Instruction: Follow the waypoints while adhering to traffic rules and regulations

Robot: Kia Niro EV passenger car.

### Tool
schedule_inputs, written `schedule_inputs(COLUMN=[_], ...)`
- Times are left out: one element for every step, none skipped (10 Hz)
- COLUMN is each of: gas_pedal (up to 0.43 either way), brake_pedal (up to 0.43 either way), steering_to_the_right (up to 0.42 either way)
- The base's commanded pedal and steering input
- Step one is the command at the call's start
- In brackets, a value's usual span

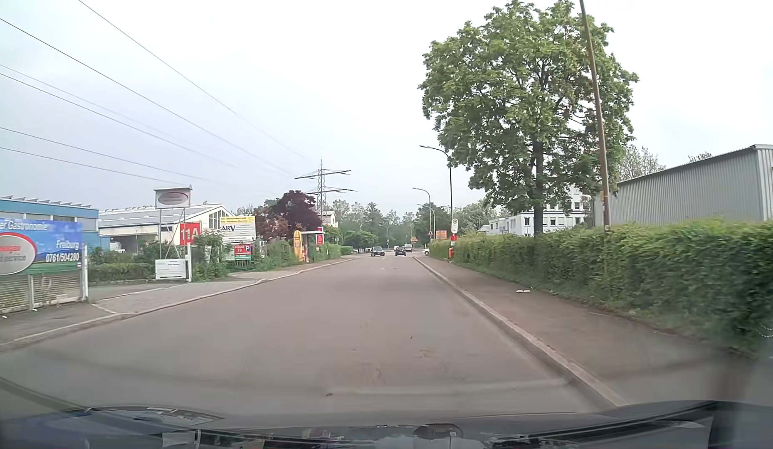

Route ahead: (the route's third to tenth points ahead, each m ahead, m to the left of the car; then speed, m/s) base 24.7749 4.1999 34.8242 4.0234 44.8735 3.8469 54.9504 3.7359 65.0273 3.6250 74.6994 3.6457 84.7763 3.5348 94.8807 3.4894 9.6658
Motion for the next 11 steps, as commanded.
schedule_inputs(gas_pedal=[0.008, 0.067, 0.067, 0.067, 0.067, 0.067, 0.067, 0.067, 0.067, 0.067, 0.067], brake_pedal=[0.000, 0.000, 0.000, 0.000, 0.000, 0.000, 0.000, 0.000, 0.000, 0.000, 0.000], steering_to_the_right=[-0.003, -0.003, -0.003, -0.004, -0.003, -0.002, -0.002, -0.003, -0.003, -0.002, -0.001])
